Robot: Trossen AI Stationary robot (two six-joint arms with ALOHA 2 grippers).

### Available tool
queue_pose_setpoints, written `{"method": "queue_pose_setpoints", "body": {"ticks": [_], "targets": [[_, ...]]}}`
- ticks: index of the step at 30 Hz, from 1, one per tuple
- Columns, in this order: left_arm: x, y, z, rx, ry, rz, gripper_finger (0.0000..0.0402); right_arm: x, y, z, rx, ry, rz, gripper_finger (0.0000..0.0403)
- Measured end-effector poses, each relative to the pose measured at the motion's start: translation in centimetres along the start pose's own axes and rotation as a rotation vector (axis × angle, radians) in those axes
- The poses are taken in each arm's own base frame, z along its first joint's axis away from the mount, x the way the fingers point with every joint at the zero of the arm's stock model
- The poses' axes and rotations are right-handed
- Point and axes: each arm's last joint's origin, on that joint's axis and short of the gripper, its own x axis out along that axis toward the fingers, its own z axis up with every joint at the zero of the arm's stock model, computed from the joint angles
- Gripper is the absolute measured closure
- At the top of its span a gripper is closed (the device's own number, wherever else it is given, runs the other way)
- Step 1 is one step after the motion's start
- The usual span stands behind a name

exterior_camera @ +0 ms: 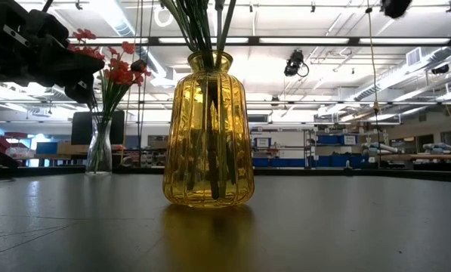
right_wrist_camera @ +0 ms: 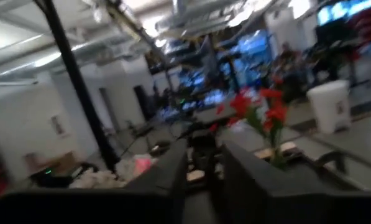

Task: Sort flowers into vase by color
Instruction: Return to Home Position

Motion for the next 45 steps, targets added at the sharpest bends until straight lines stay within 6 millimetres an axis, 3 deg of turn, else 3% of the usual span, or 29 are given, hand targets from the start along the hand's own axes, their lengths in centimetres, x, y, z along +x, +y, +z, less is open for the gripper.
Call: {"method": "queue_pose_setpoints", "body": {"ticks": [5, 14, 24, 36, 45], "targets": [[0.0, 0.0, 0.0, 0.0, 0.0, 0.0, 0.0388, -2.4, -0.9, -3.6, -0.121, 0.003, -0.084, 0.039], [0.0, 0.0, 0.0, 0.0, 0.001, 0.0, 0.0388, -3.7, -2.5, -8.9, -0.14, 0.031, -0.069, 0.0397], [0.0, 0.0, 0.0, 0.0, 0.001, 0.0, 0.0388, -2.8, -4.0, -13.2, -0.208, 0.078, -0.062, 0.0397], [0.0, 0.0, 0.0, 0.0, 0.001, 0.0, 0.0388, -2.3, -5.2, -16.4, -0.213, 0.038, -0.05, 0.0397], [0.0, 0.0, 0.0, 0.0, 0.001, 0.001, 0.0388, -2.3, -5.5, -17.0, -0.258, 0.108, -0.096, 0.0396]]}}
